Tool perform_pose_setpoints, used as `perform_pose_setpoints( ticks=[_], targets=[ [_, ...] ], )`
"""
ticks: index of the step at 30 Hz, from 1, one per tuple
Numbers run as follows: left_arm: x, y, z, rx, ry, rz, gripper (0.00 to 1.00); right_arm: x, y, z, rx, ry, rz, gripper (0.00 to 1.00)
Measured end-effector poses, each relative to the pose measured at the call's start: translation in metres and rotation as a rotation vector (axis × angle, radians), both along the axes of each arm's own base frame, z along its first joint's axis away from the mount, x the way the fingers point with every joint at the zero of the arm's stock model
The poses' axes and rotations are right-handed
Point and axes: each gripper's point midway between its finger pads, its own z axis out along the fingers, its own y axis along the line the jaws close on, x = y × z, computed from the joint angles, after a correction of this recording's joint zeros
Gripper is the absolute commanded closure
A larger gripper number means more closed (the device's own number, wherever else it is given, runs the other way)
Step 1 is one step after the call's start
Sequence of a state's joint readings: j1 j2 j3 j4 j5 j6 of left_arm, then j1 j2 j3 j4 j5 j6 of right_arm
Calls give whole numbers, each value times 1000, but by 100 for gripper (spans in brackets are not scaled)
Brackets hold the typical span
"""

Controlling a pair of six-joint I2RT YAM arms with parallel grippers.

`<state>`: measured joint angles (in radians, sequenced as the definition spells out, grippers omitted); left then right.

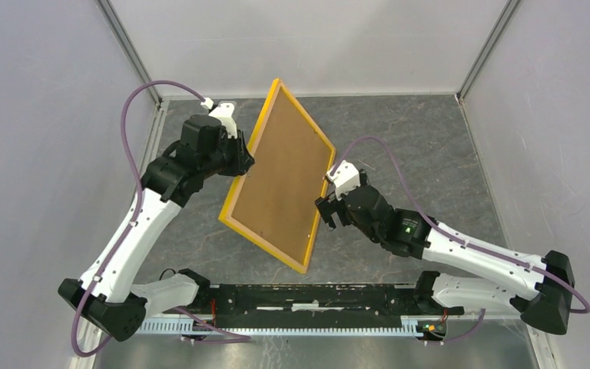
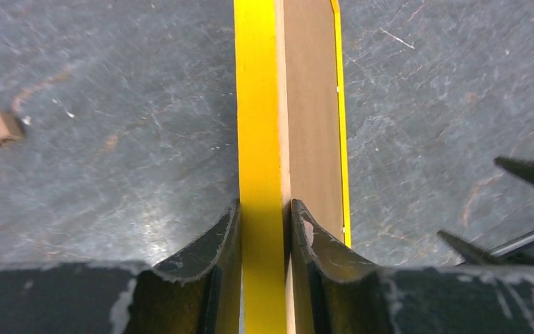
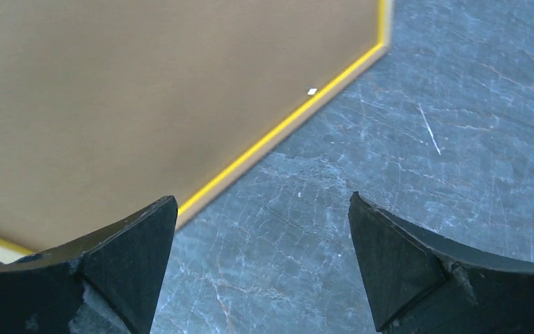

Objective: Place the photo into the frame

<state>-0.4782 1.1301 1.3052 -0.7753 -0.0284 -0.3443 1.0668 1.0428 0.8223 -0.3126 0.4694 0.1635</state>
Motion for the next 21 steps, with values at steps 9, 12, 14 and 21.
perform_pose_setpoints(
  ticks=[9,12,14,21],
  targets=[
    [-9,5,24,92,-10,-92,98,26,-4,-21,281,219,-123,2],
    [-7,1,31,101,-1,-115,98,28,10,-42,383,357,-100,2],
    [-6,-2,37,107,-4,-134,98,26,15,-53,460,430,-89,2],
    [-4,-16,63,141,-41,-206,98,38,17,-52,736,556,-101,2]
  ],
)
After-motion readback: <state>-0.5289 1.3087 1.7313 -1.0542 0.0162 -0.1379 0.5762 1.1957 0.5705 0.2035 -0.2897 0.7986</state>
